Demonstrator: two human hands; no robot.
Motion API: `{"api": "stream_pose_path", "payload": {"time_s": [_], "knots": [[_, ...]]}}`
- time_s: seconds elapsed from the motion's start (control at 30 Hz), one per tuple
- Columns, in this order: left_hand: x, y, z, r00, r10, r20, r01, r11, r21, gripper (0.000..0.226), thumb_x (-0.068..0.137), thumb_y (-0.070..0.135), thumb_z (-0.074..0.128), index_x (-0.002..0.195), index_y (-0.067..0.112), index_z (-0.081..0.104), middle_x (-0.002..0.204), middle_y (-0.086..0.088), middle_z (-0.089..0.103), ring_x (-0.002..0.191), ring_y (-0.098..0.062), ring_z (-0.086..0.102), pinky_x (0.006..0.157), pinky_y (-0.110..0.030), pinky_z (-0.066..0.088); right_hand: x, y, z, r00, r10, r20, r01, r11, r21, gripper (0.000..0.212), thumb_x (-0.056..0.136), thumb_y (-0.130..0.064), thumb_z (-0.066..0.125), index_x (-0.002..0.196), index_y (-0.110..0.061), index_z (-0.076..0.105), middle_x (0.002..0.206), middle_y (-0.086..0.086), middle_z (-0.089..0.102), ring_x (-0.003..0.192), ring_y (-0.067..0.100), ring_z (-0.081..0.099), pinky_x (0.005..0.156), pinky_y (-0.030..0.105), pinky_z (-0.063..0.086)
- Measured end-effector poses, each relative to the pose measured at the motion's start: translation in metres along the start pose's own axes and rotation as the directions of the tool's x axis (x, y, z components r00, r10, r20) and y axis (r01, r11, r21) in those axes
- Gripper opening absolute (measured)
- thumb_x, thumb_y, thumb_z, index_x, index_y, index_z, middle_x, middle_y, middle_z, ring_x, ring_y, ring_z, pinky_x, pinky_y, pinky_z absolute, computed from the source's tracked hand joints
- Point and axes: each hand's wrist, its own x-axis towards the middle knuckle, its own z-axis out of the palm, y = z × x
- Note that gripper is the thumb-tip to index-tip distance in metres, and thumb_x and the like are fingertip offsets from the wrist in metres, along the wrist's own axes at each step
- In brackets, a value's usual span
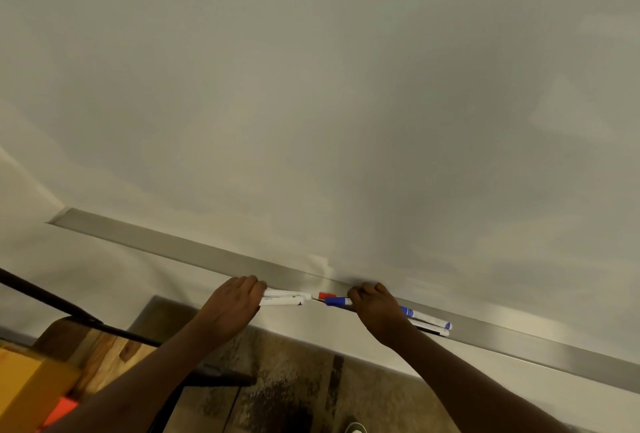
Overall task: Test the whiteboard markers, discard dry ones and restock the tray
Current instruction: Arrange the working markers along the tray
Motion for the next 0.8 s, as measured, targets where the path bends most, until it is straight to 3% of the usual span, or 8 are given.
{"api": "stream_pose_path", "payload": {"time_s": [0.1,0.2,0.3,0.37,0.57,0.67,0.7,0.8], "knots": [[0.002,0.001,0.001,1.0,-0.006,0.002,0.006,1.0,-0.02,0.039,0.055,0.016,0.089,0.088,0.012,0.067,0.072,-0.002,0.062,0.054,-0.01,0.052,0.051,-0.022,0.045,0.0,-0.009,-0.006,0.999,-0.015,-0.042,0.014,1.0,-0.02,0.046,0.051,-0.026,0.089,0.089,-0.018,0.065,0.078,0.002,0.067,0.07,0.016,0.06,0.067,0.029,0.052],[0.001,0.001,0.001,1.0,-0.011,-0.005,0.011,1.0,-0.018,0.038,0.056,0.013,0.087,0.088,0.011,0.066,0.071,-0.002,0.061,0.054,-0.012,0.052,0.051,-0.024,0.044,0.009,-0.027,-0.024,0.995,-0.037,-0.089,0.045,0.995,0.09,0.04,0.063,-0.023,0.084,0.097,-0.018,0.063,0.083,0.001,0.065,0.072,0.014,0.058,0.068,0.027,0.049],[-0.001,0.0,-0.002,1.0,-0.014,0.0,0.014,1.0,-0.003,0.038,0.056,0.013,0.088,0.087,0.011,0.066,0.071,-0.003,0.06,0.054,-0.013,0.051,0.05,-0.024,0.044,0.019,-0.045,-0.034,0.995,-0.083,-0.047,0.091,0.969,0.232,0.025,0.093,-0.016,0.055,0.118,-0.015,0.052,0.103,0.007,0.059,0.09,0.021,0.052,0.083,0.032,0.039],[-0.002,-0.001,-0.003,1.0,-0.021,0.001,0.021,1.0,-0.003,0.04,0.053,0.015,0.09,0.086,0.01,0.067,0.07,-0.003,0.061,0.053,-0.012,0.052,0.05,-0.023,0.045,0.024,-0.048,-0.032,0.995,-0.09,-0.046,0.098,0.967,0.233,0.024,0.099,-0.015,0.044,0.123,-0.014,0.048,0.109,0.009,0.057,0.095,0.023,0.05,0.088,0.034,0.036],[-0.008,-0.006,-0.004,0.999,-0.034,0.02,0.034,0.999,0.017,0.042,0.053,0.018,0.091,0.088,0.01,0.069,0.072,-0.003,0.062,0.055,-0.011,0.053,0.051,-0.023,0.047,0.014,-0.033,-0.029,0.998,-0.066,0.012,0.063,0.977,0.202,0.021,0.095,-0.014,0.05,0.115,-0.016,0.053,0.104,0.007,0.058,0.091,0.021,0.051,0.083,0.03,0.038],[-0.011,-0.009,-0.002,0.999,-0.036,0.027,0.036,0.999,0.025,0.044,0.053,0.02,0.091,0.09,0.01,0.069,0.074,-0.004,0.064,0.056,-0.012,0.055,0.053,-0.024,0.049,0.003,-0.017,-0.026,0.999,0.003,0.036,-0.011,0.976,0.217,0.029,0.077,-0.017,0.074,0.102,-0.02,0.06,0.088,0.001,0.062,0.076,0.015,0.055,0.071,0.025,0.045],[-0.011,-0.009,-0.001,0.999,-0.04,0.029,0.039,0.999,0.028,0.044,0.054,0.021,0.091,0.09,0.01,0.069,0.074,-0.004,0.064,0.057,-0.012,0.055,0.053,-0.024,0.049,-0.001,-0.012,-0.026,0.999,0.032,0.039,-0.04,0.973,0.227,0.032,0.074,-0.017,0.076,0.103,-0.019,0.061,0.09,0.002,0.064,0.078,0.017,0.057,0.073,0.026,0.047],[-0.011,-0.01,0.002,0.999,-0.039,0.025,0.038,0.999,0.031,0.043,0.055,0.019,0.091,0.09,0.01,0.068,0.074,-0.004,0.063,0.057,-0.012,0.054,0.053,-0.024,0.049,-0.006,-0.009,-0.03,0.997,0.071,0.042,-0.079,0.966,0.246,0.038,0.091,-0.018,0.056,0.128,-0.017,0.048,0.12,0.007,0.055,0.105,0.023,0.051,0.094,0.031,0.039]]}}
